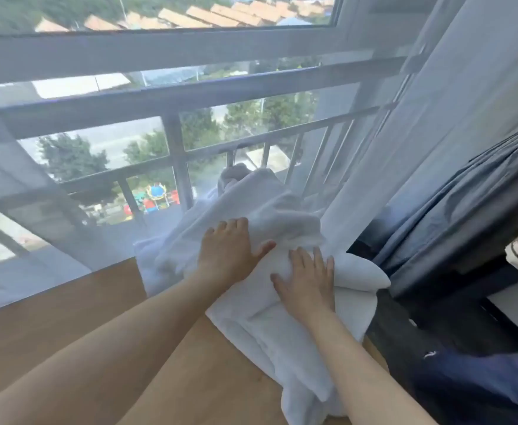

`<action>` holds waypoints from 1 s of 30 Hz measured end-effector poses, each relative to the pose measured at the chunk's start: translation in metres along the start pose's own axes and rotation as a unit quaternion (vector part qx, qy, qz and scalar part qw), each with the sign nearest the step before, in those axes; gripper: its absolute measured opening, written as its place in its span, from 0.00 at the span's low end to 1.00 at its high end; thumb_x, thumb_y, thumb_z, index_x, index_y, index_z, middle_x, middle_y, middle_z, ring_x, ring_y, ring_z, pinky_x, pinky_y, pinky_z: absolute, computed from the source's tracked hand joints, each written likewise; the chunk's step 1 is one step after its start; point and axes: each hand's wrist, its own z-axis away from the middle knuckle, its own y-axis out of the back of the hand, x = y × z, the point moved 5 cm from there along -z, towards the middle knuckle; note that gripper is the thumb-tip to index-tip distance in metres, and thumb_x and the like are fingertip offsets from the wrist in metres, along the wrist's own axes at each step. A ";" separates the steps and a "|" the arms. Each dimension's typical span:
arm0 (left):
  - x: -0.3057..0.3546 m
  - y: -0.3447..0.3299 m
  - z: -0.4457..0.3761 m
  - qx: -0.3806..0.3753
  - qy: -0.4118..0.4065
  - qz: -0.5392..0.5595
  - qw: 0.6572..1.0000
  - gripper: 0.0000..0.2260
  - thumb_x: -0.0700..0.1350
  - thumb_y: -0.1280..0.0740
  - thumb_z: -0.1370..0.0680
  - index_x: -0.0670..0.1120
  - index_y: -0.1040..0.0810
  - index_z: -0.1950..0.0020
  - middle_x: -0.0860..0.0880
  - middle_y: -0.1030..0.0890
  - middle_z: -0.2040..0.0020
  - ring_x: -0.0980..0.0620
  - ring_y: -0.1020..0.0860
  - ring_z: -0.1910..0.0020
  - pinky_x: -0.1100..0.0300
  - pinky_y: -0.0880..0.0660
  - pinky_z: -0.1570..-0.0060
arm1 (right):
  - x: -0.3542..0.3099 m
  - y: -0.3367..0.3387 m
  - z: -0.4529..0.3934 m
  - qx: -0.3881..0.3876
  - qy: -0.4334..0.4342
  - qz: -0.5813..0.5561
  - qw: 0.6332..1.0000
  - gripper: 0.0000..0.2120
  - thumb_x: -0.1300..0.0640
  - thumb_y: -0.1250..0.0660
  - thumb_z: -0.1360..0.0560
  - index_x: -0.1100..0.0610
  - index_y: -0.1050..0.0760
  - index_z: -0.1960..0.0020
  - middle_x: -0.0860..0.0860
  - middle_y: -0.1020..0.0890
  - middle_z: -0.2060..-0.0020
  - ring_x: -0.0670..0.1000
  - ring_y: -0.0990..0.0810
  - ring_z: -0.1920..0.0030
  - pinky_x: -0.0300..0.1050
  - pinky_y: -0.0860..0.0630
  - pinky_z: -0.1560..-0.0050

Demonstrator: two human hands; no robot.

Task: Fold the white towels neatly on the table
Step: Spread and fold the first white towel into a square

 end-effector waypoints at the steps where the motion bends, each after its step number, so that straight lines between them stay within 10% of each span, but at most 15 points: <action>1: -0.001 -0.001 -0.003 0.018 0.001 -0.039 0.999 0.35 0.74 0.50 0.25 0.47 0.28 0.37 0.48 0.22 0.41 0.46 0.24 0.43 0.52 0.30 0.47 | 0.002 0.000 -0.004 0.012 0.013 0.001 1.000 0.34 0.33 0.47 0.21 0.52 0.39 0.23 0.49 0.35 0.25 0.56 0.45 0.22 0.57 0.58 0.22; 7: -0.015 -0.019 -0.022 0.078 -0.007 -0.089 0.993 0.34 0.75 0.41 0.29 0.47 0.26 0.44 0.48 0.23 0.50 0.46 0.24 0.52 0.54 0.28 0.58 | 0.003 -0.009 -0.019 0.200 0.062 -0.023 0.978 0.23 0.36 0.35 0.27 0.56 0.20 0.47 0.51 0.19 0.51 0.58 0.21 0.47 0.60 0.33 0.33; 30: -0.039 0.039 0.009 0.231 -0.080 0.028 0.969 0.26 0.71 0.35 0.28 0.46 0.26 0.59 0.53 0.27 0.64 0.50 0.27 0.64 0.60 0.38 0.68 | -0.031 0.060 -0.023 0.335 0.140 -0.128 0.923 0.19 0.48 0.33 0.29 0.53 0.32 0.75 0.51 0.28 0.77 0.57 0.29 0.74 0.48 0.35 0.62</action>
